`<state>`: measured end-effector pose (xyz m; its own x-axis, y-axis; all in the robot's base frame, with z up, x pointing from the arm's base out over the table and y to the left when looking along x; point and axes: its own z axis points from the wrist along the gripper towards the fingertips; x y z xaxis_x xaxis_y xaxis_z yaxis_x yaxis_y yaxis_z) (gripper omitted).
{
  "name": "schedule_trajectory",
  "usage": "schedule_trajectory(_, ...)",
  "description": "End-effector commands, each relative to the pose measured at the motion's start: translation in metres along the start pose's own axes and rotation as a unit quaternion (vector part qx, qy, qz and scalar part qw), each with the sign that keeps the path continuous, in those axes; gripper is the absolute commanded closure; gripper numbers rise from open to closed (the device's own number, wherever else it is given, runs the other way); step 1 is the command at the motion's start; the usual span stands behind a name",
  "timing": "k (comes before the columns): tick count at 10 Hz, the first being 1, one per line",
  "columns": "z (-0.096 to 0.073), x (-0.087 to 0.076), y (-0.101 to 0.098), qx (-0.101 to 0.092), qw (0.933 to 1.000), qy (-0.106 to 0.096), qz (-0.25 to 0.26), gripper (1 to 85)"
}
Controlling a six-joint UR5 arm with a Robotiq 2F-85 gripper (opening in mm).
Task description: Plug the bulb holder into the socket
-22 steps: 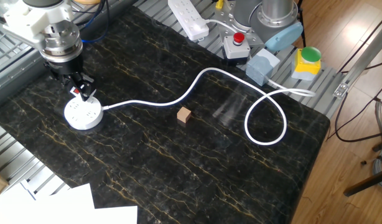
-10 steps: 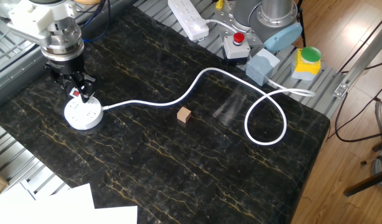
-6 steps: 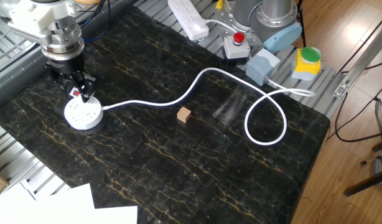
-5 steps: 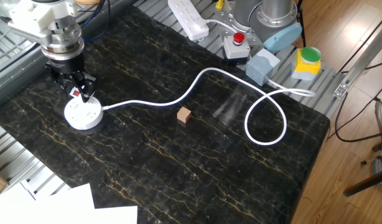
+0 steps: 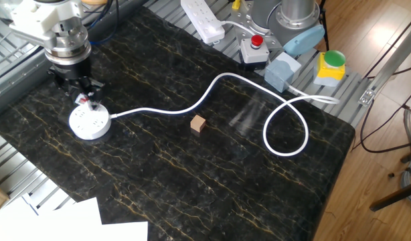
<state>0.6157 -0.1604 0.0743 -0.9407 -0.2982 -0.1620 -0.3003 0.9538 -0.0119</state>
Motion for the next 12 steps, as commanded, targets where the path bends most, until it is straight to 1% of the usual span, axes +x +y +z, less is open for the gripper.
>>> schedule_trajectory(1,-0.0007,-0.0006,0.0044,-0.011,0.9999,-0.003,0.005,30.0)
schedule_trajectory(3,-0.0007,-0.0008,0.0046,-0.013,0.9999,-0.004,0.005,29.3)
schedule_trajectory(7,-0.0056,0.0068,-0.0012,-0.013,0.9999,-0.001,0.002,29.3)
schedule_trajectory(12,-0.0058,0.0084,-0.0025,-0.011,0.9999,0.002,0.01,29.7)
